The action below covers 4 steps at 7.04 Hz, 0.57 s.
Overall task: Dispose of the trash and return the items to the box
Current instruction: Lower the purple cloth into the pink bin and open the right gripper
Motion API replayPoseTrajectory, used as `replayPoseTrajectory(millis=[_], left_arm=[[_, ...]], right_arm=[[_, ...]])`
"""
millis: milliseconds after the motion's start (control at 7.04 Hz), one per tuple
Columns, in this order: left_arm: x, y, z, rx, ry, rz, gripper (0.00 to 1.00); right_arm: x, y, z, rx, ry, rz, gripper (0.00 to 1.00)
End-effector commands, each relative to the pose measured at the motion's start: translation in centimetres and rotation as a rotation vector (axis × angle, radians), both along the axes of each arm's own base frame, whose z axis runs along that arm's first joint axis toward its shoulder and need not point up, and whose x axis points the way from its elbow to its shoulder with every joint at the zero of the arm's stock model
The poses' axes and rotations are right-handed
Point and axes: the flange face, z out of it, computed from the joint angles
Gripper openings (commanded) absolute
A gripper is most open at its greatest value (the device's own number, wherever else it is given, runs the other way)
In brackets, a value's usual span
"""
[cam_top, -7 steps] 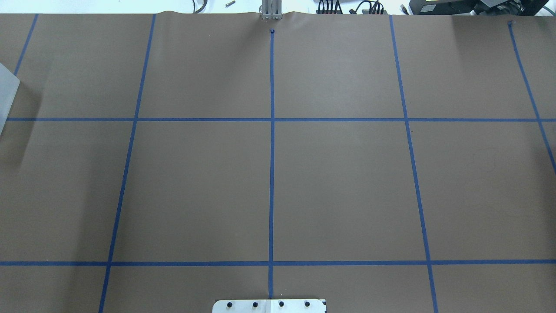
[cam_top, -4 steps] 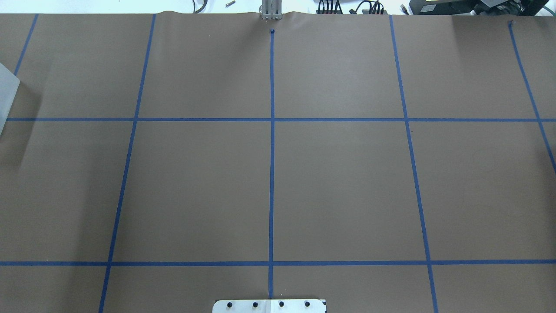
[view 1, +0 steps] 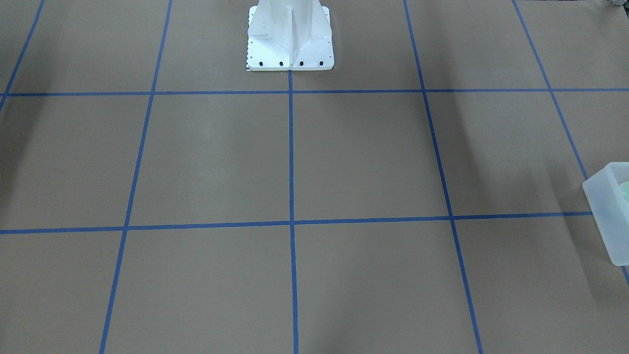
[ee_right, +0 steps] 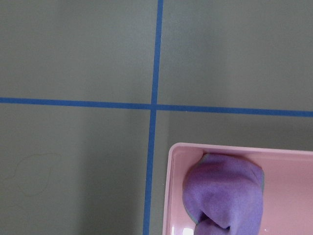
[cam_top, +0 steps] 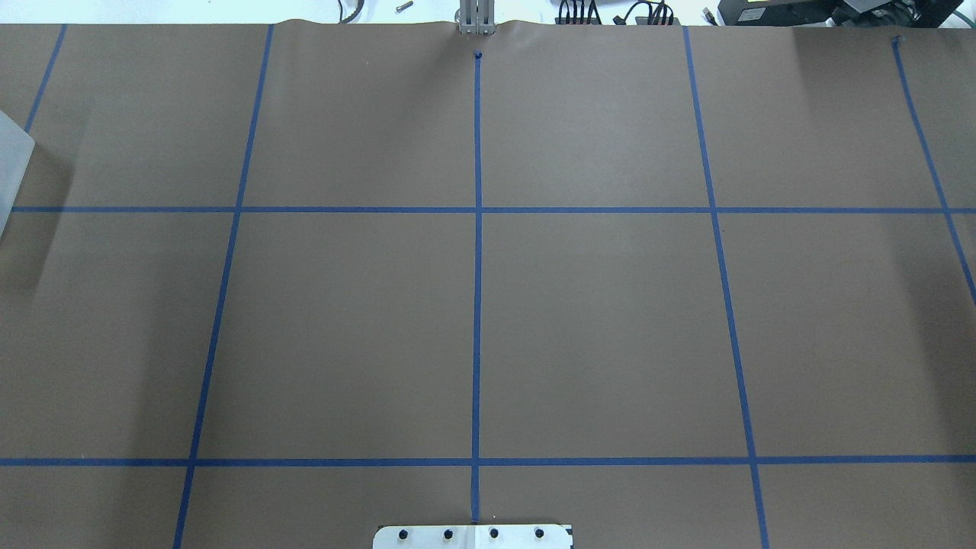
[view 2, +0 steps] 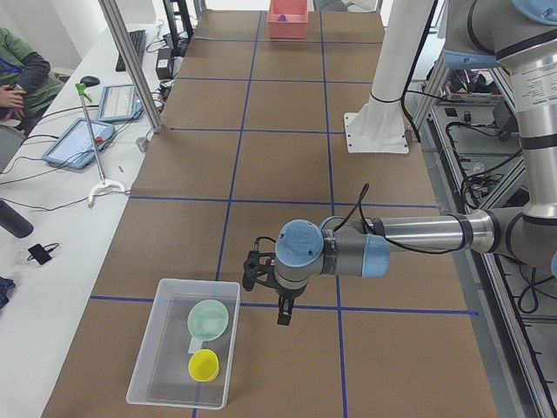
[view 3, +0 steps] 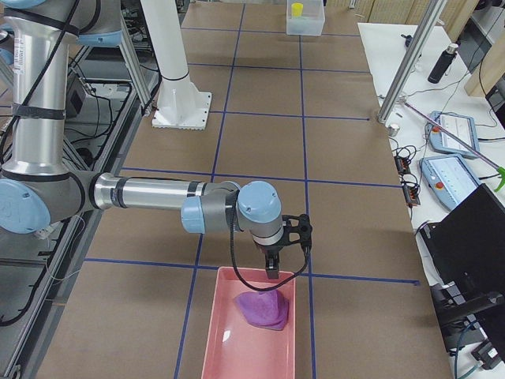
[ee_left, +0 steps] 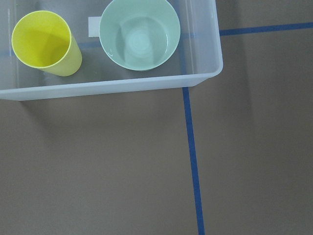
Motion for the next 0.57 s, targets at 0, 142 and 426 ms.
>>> replayPoseTrajectory(millis=[0,142,426], left_arm=[[0.0,0.0,-0.1,0.001,0.000,0.000,0.98],[0.0,0.1,0.1,-0.002,0.000,0.000,0.98],[0.0,0.2,0.1,-0.002,0.000,0.001,0.98]], right_arm=[[-0.6,2.6,1.9,-0.051,0.097,-0.007,1.00],[-0.4,3.0,2.4,-0.059,0.125,-0.005,1.00],[-0.6,3.7,2.9,-0.069,0.111,-0.008,1.00]])
